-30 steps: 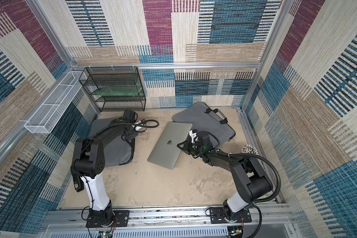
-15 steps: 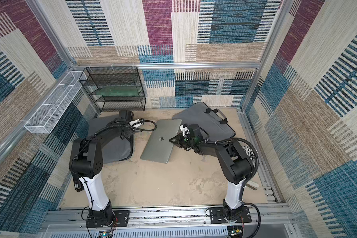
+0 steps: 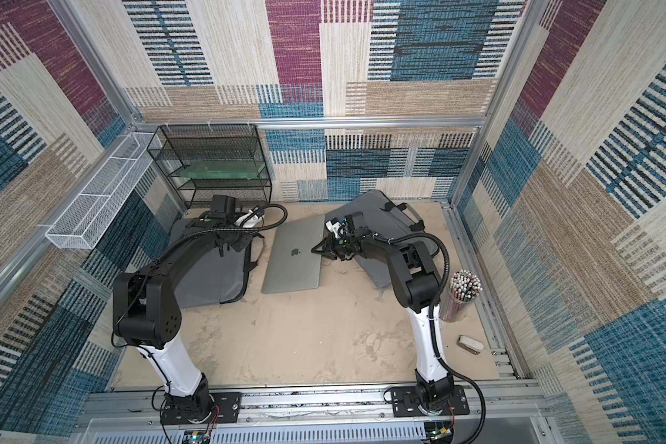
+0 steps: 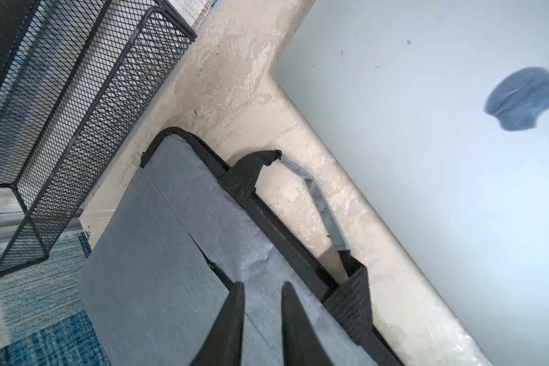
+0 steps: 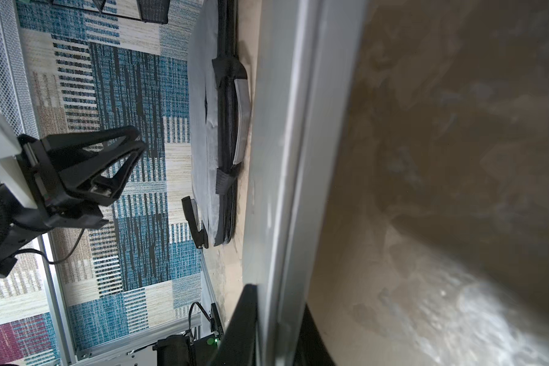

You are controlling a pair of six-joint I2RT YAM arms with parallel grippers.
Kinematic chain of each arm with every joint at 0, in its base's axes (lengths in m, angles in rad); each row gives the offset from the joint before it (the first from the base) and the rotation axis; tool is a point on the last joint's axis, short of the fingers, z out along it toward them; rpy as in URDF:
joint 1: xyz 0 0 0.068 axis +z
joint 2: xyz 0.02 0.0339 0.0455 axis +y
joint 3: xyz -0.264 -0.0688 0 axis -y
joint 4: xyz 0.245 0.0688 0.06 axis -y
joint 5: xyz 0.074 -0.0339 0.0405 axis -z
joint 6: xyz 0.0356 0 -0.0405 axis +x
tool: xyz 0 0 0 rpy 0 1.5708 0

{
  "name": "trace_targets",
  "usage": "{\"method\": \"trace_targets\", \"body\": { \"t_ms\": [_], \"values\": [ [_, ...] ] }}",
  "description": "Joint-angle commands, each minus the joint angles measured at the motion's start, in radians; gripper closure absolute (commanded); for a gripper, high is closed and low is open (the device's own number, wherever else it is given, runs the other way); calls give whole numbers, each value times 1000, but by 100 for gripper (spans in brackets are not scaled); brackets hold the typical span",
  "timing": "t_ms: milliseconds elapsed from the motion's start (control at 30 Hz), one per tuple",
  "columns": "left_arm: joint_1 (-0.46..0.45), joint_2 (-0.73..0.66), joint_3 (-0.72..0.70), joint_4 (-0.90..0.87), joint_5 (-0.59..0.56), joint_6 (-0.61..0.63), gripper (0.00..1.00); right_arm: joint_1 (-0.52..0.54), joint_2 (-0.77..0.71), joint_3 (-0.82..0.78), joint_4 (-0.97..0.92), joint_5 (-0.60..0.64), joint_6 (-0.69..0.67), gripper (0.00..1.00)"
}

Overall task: Open the zippered laptop bag and take out the laptop
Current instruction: Move the zippered laptop bag to the center of the board, then place the laptop at the center of the board.

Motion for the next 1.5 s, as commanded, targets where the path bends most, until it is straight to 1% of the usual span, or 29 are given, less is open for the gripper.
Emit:
{"method": "trace_targets", "body": {
  "t_ms": [0, 67, 233, 333, 433, 533, 600, 733, 833, 967, 1067, 1233, 1300, 1400, 1467],
  "values": [
    [0, -21, -22, -25, 21, -63, 74, 1, 51, 66, -97, 80, -160, 96],
    [0, -31, -24, -42, 17, -84, 67, 1, 85, 111, -116, 77, -161, 95],
    [0, -105, -73, -42, 5, -180, 58, 17, 156, 218, -157, 100, -150, 92],
    [0, -180, -131, 1, 9, -253, 49, 33, 189, 276, -173, 123, -137, 91],
    [0, -254, -182, 40, 11, -335, 37, 47, 229, 344, -209, 151, -138, 88],
    [0, -314, -218, 70, 16, -425, 34, 49, 259, 389, -232, 173, -136, 83],
    [0, -340, -236, 77, 23, -486, 33, 48, 268, 395, -235, 185, -134, 79],
    [0, -389, -285, 111, 38, -609, 32, 42, 270, 396, -244, 213, -138, 69],
    [1, -423, -330, 159, 31, -700, 33, 39, 270, 398, -255, 234, -146, 65],
    [4, -479, -403, 251, 8, -825, 33, 32, 268, 403, -282, 268, -163, 62],
    [9, -511, -435, 294, 19, -891, 18, 27, 261, 402, -310, 299, -180, 59],
    [12, -526, -425, 278, 51, -951, 9, 29, 212, 392, -379, 399, -224, 49],
    [12, -533, -432, 277, 62, -975, 1, 34, 176, 373, -400, 444, -246, 44],
    [12, -555, -460, 296, 73, -1038, 1, 39, 102, 324, -422, 518, -274, 35],
    [12, -566, -477, 311, 108, -1079, 1, 42, 40, 272, -424, 562, -284, 25]
  ]
}}
